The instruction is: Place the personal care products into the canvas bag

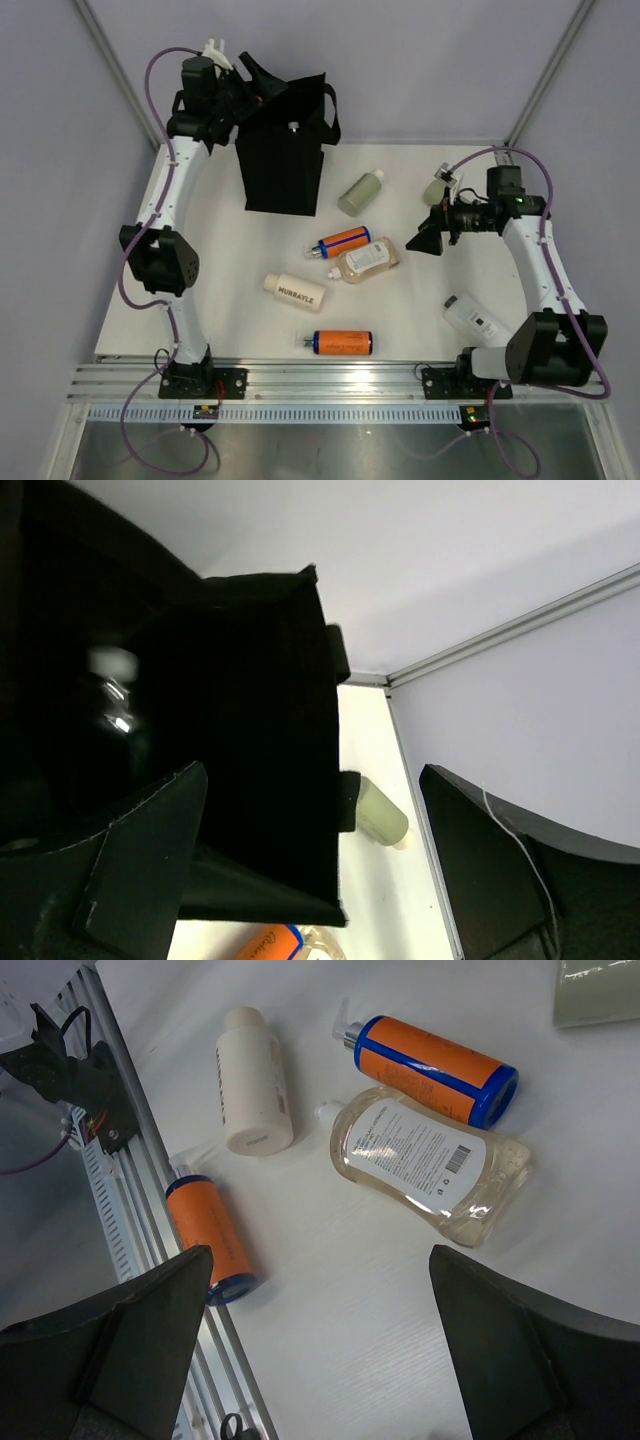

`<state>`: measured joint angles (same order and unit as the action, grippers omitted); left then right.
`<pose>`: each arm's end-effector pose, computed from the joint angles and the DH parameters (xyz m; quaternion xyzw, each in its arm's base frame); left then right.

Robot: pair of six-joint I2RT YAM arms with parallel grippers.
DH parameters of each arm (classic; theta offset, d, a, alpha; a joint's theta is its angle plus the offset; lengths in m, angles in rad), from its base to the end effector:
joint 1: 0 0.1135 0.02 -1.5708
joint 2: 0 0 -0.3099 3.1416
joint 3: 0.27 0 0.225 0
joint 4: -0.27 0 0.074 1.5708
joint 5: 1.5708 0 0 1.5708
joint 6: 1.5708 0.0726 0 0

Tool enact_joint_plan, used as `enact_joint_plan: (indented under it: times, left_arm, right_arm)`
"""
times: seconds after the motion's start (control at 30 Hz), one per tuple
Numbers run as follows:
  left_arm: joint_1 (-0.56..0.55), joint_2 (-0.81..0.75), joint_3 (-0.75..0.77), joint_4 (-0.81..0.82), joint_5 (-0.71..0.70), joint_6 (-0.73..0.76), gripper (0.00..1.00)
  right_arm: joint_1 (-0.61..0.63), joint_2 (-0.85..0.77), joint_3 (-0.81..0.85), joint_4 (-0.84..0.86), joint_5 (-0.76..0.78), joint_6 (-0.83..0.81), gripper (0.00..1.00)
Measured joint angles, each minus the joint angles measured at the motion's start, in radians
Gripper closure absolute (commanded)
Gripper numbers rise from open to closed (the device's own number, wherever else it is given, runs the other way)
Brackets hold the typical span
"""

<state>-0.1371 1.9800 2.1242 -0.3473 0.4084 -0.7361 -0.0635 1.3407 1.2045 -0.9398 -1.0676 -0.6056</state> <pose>0.4785 -0.0951 0.4600 -0.1015 0.7631 -0.4041 0.4942 0.2277 0.0493 0.3493 -0.3435 0.7708 0.3967 0.3611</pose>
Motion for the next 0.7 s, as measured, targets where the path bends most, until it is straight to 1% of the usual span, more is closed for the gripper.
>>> enact_joint_plan:
  times: [0.23, 0.4, 0.43, 0.47, 0.57, 0.63, 0.7]
  left_arm:
    - [0.002, -0.009, 0.01, 0.011, 0.006, 0.012, 0.09]
    - [0.016, -0.057, -0.001, -0.02, 0.005, 0.105, 0.08]
    - [0.021, -0.085, -0.018, -0.025, 0.002, 0.139, 0.06]
    - [0.025, -0.12, -0.039, -0.026, -0.005, 0.173, 0.03]
    - [0.032, -0.269, -0.146, -0.031, -0.05, 0.29, 0.01]
    - [0.035, -0.407, -0.253, -0.026, -0.094, 0.38, 0.01]
    - [0.039, -0.548, -0.363, -0.013, -0.128, 0.444, 0.01]
  right_arm:
    - [0.0, 0.0, -0.005, -0.011, 0.002, -0.054, 0.02]
    - [0.0, 0.017, -0.001, -0.036, 0.011, -0.108, 0.02]
    - [0.003, 0.034, 0.008, -0.045, 0.012, -0.119, 0.02]
    - [0.006, 0.047, 0.014, -0.046, 0.014, -0.125, 0.02]
    - [0.035, 0.102, 0.04, -0.056, 0.042, -0.175, 0.01]
    - [0.09, 0.137, 0.055, -0.087, 0.068, -0.276, 0.0]
    - [0.162, 0.164, 0.055, -0.124, 0.107, -0.423, 0.01]
